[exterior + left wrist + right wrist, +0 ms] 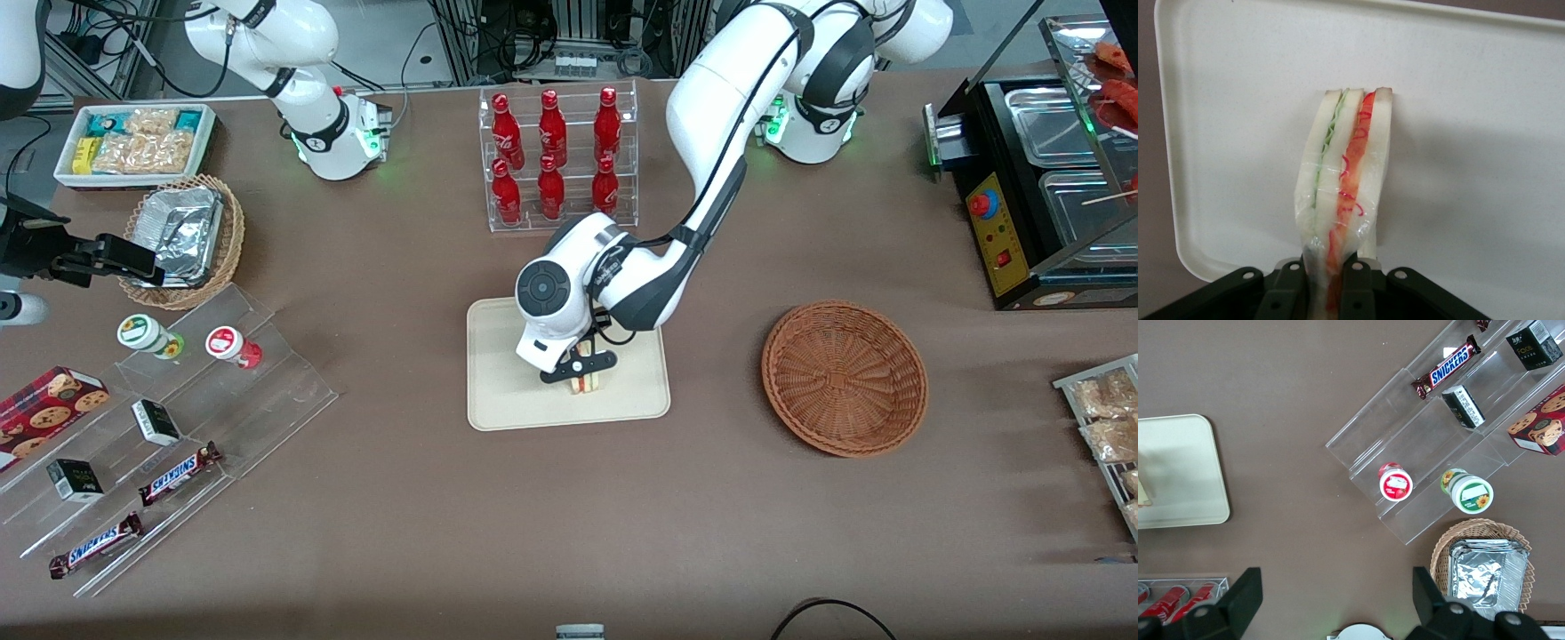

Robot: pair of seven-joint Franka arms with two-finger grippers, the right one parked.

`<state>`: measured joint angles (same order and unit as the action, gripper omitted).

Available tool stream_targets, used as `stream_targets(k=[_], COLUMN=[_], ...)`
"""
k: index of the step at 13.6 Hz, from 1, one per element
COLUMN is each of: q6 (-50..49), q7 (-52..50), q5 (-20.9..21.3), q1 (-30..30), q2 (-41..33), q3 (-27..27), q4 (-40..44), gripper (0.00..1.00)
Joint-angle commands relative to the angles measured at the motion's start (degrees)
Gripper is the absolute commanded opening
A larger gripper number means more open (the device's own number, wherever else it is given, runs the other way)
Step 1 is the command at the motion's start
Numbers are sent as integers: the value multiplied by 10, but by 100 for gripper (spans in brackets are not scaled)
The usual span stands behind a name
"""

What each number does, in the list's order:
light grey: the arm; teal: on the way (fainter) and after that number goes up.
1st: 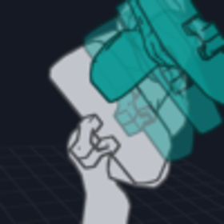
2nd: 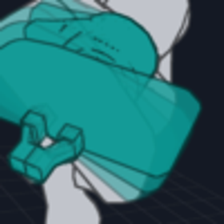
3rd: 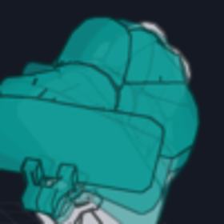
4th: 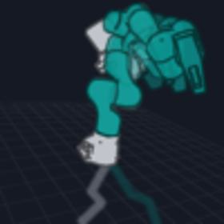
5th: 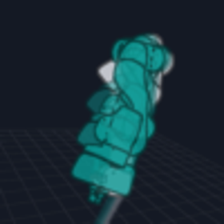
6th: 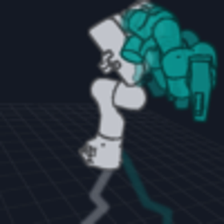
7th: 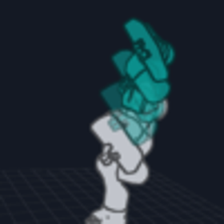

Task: Place sandwich from basket to tray
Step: 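Lower the sandwich onto the tray and open the left gripper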

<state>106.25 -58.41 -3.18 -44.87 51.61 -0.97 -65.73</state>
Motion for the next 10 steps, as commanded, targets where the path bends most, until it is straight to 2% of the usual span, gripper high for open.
stream_targets(k=[1, 2, 3, 4, 5, 10], q6=[5, 5, 5, 5, 5, -10], q7=[-27, -27, -25, -25, -28, -26], q5=[8, 8, 8, 8, 9, 9], q1=[-9, -9, -8, -8, -9, -7], q2=[14, 14, 14, 14, 13, -21], q3=[8, 8, 8, 8, 8, 10], q4=[20, 20, 20, 20, 19, 20], gripper=[0, 0, 28, 67, 99, 100])
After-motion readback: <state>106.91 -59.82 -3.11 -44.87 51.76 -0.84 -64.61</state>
